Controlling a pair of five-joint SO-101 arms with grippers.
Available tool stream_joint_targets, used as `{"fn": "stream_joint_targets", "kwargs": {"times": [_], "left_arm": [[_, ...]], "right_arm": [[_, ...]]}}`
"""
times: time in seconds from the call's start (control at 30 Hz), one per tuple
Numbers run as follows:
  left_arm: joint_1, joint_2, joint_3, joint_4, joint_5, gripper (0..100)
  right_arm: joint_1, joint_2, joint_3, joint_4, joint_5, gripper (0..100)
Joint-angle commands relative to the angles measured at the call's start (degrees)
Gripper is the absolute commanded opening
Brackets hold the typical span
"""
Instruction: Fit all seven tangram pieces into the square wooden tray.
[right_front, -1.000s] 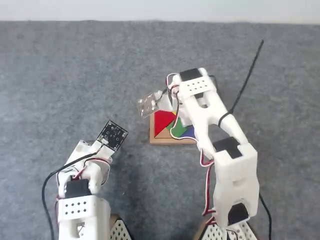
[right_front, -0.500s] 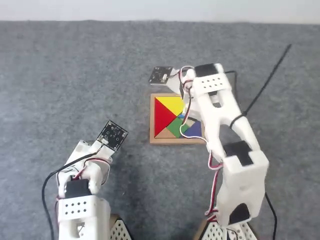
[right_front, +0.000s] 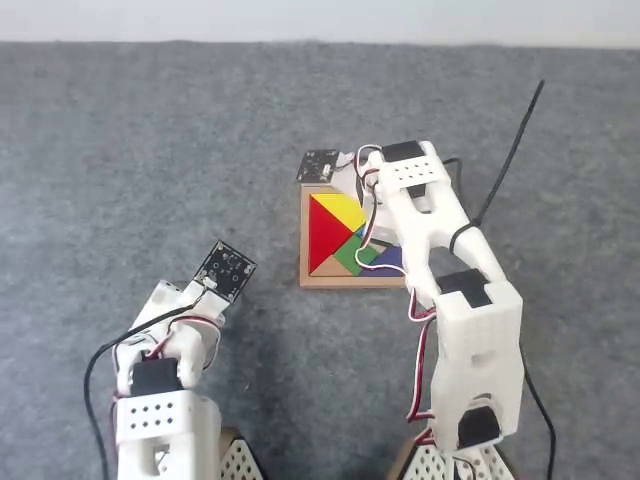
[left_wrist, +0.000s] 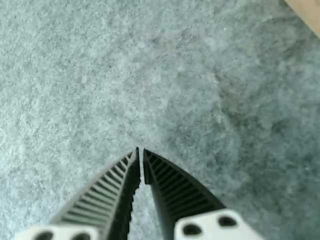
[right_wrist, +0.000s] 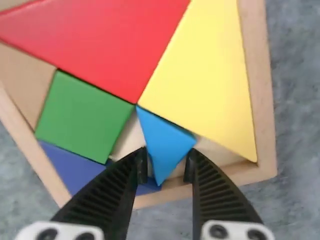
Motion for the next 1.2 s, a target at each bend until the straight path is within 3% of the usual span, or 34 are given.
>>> {"fn": "stream_joint_targets", "kwargs": {"times": [0.0,0.57,1.17], "left_arm": [[-0.18,-0.70,-0.31,-0.97,-0.35,1],[-0.09,-0.70,-0.31,-0.97,-0.35,1],[-0.09,-0.70,-0.31,-0.97,-0.35,1]], "right_arm": [[0.31,0.48,-0.44,-0.92,3.34,12.5],[0.57,-0.13,-7.38,5.14,9.67,0.8],[0.57,-0.22,-16.70,7.43,8.09,0.9]]}}
